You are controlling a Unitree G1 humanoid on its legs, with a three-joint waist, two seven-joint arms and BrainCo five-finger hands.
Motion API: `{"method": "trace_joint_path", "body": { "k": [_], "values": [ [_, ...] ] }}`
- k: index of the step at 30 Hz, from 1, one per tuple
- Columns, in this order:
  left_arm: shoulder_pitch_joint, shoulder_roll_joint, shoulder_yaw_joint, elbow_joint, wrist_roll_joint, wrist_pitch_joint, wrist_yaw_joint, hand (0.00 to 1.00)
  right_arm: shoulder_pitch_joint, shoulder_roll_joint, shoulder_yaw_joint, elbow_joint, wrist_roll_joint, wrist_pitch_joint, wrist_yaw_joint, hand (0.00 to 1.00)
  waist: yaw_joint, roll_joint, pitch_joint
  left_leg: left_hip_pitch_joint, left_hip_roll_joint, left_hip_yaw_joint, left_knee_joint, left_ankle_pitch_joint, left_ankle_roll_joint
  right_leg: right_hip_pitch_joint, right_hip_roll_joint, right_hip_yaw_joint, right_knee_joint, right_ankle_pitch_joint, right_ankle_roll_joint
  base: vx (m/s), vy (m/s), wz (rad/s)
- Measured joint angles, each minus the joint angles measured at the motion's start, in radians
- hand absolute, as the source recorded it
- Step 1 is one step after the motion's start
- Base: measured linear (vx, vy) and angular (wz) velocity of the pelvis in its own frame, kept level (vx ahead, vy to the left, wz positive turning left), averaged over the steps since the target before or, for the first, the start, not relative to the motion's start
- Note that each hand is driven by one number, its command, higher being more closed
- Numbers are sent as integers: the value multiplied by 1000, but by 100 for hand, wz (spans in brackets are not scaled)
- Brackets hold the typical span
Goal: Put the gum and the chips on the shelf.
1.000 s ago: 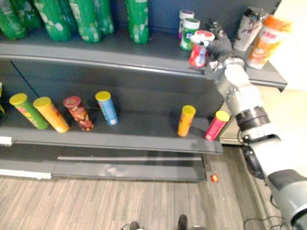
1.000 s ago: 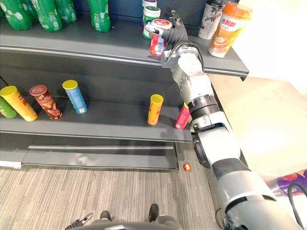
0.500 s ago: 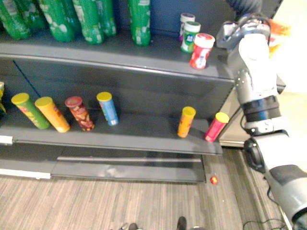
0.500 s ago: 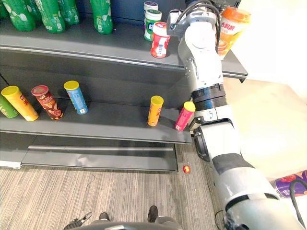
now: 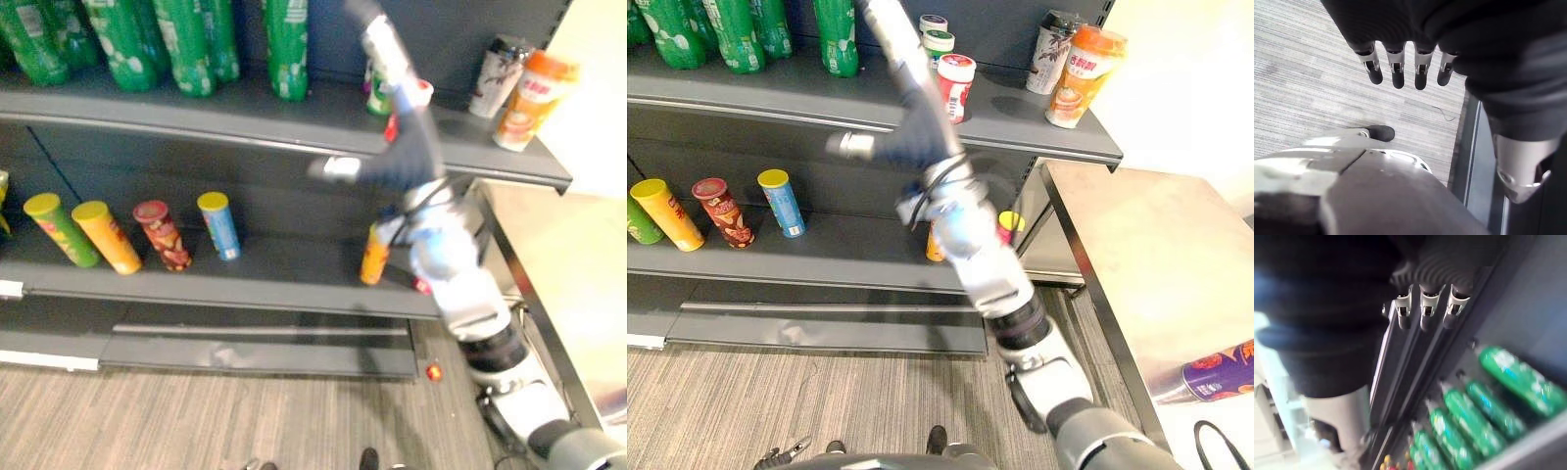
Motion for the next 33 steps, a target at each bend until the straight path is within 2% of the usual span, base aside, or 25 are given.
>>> {"method": "trace_joint_path", "body": {
  "k": [2, 4, 6, 8, 10, 12, 15, 16, 19, 21, 24, 30, 33],
  "values": [
    [9, 0, 7, 1, 0, 0, 8, 0, 52, 10, 69, 1, 3, -30, 36, 0, 2, -6, -4, 6, -1, 0, 0, 0, 0, 0, -1, 0, 4, -1, -1, 0, 0, 0],
    [16, 3, 9, 1, 0, 0, 10, 0, 88, 12, 86, 1, 25, -40, 67, 0, 1, -9, -6, 8, -2, 1, 0, 0, 0, 0, -2, 2, 8, -2, -3, 0, 0, 0],
    [27, 9, 14, 2, 0, 0, 11, 0, 159, 11, 91, -1, 97, -56, 90, 0, -2, -23, -17, 7, -3, 6, 0, 0, 0, 0, -3, 9, 10, -2, -3, 1, 12, -5],
    [28, 10, 14, 7, 0, 0, 11, 0, 238, 7, 106, -4, 142, -57, 105, 0, -6, -26, -18, 8, -5, 7, 0, -2, 0, -1, -4, 11, 14, -3, -4, 0, 6, -2],
    [35, 10, 14, 9, 0, -1, 12, 0, 391, -16, 146, -4, 230, -54, 156, 0, -23, -24, -19, 6, -9, 6, 0, -3, 3, -4, -8, 11, 15, -5, -6, 0, 0, 0],
    [33, 10, 14, 21, 0, -3, 11, 0, 518, -43, 158, -1, 283, -49, 194, 0, -25, -21, -22, -2, -9, 7, 0, -3, 3, -16, -8, 13, 19, -7, -10, 2, 2, -2],
    [24, 6, 16, 45, 0, -7, 9, 0, 697, -54, 137, 97, 375, -38, 264, 0, -30, -6, -25, -7, -12, 0, 0, -6, 8, -12, -10, 5, 14, -9, -12, 4, 0, 5],
    [24, 3, 16, 46, 0, -7, 7, 0, 752, -52, 116, 154, 377, -17, 279, 0, -30, 2, -29, -8, -12, -2, 0, -6, 8, -10, -10, 2, 11, -9, -12, 0, 0, 7],
    [25, -6, 18, 46, 0, -8, 1, 0, 839, -41, 36, 279, 377, -1, 295, 0, -31, 20, -30, -4, -14, -6, 0, -8, 9, 1, -12, -5, 3, -10, -12, 2, 0, 8],
    [28, -22, 36, 46, 0, -8, -9, 0, 879, -32, -64, 404, 374, 23, 290, 0, -39, 44, -36, -3, -17, -6, 0, -10, 11, 3, -16, -6, 3, -11, -9, 9, 3, 2],
    [35, -35, 37, 47, 0, -8, -25, 0, 898, -13, -197, 556, 372, 31, 268, 0, -51, 72, -40, -3, -21, -5, 0, -12, 13, 3, -19, -6, 0, -12, -8, 0, 0, 0],
    [34, -48, 36, 46, -7, -9, -35, 0, 911, 11, -402, 809, 353, 64, 187, 0, -50, 92, -43, -5, -21, -3, 0, -17, 12, 5, -18, -5, -9, -12, -8, 25, -2, 0],
    [37, -49, 36, 46, -10, -9, -36, 0, 924, 29, -476, 851, 354, 65, 167, 0, -50, 98, -41, -6, -25, 0, 0, -20, 12, 5, -18, -4, -12, -12, -8, 45, 6, -2]
  ]
}}
